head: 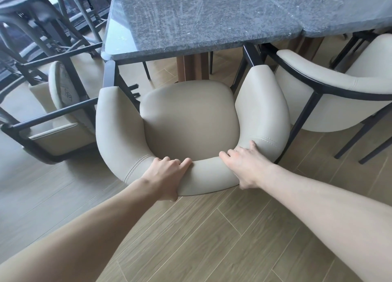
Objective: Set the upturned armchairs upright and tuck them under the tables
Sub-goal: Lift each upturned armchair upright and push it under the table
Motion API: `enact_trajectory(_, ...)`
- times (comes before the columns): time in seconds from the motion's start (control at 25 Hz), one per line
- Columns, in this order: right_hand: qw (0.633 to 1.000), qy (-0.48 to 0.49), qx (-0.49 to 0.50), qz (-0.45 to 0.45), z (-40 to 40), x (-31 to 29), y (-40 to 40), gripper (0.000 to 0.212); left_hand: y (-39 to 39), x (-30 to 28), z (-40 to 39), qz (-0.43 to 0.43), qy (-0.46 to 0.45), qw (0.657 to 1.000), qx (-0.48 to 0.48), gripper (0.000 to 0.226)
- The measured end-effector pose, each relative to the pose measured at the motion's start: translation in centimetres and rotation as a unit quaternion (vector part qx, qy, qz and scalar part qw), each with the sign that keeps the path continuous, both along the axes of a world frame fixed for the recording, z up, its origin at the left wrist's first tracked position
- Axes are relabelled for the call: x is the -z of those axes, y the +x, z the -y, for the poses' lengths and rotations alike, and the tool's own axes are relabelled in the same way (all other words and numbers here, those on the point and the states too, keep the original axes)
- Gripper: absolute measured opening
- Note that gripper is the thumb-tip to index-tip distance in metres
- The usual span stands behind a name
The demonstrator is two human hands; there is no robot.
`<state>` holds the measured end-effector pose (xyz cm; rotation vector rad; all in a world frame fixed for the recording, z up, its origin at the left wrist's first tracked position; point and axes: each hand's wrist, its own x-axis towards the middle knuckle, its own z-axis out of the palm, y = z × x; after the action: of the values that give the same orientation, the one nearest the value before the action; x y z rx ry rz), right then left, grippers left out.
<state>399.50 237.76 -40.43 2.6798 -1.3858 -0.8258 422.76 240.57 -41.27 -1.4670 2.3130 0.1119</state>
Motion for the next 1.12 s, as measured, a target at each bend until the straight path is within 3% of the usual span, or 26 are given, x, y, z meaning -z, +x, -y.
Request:
enact_trajectory(0.4, 0.999, 0.035, 0.016, 0.011, 0.5, -2.2, 0.3, 0.064, 0.7, -1.6, 0.3, -0.036, 0.027, 0.999, -0.013, 0.072)
enact_trajectory(0.6, 0.999, 0.025, -0.011, 0.025, -0.2, -1.7, -1.1, 0.063, 1.2, -0.7, -0.9, -0.058, 0.005, 0.998, -0.001, 0.084)
enact_trajectory(0.84, 0.997, 0.039, -0.048, 0.051, 0.7, -0.9, -3.0, 0.096, 2.4, 0.4, -0.3, -0.123, -0.026, 0.991, 0.052, 0.108)
enact_trajectory(1.12, 0.993, 0.044, -0.104, 0.033, 2.4, -1.5, -2.9, 0.08, 2.5, 0.1, 0.8, -0.12, -0.007, 0.991, 0.058, 0.105)
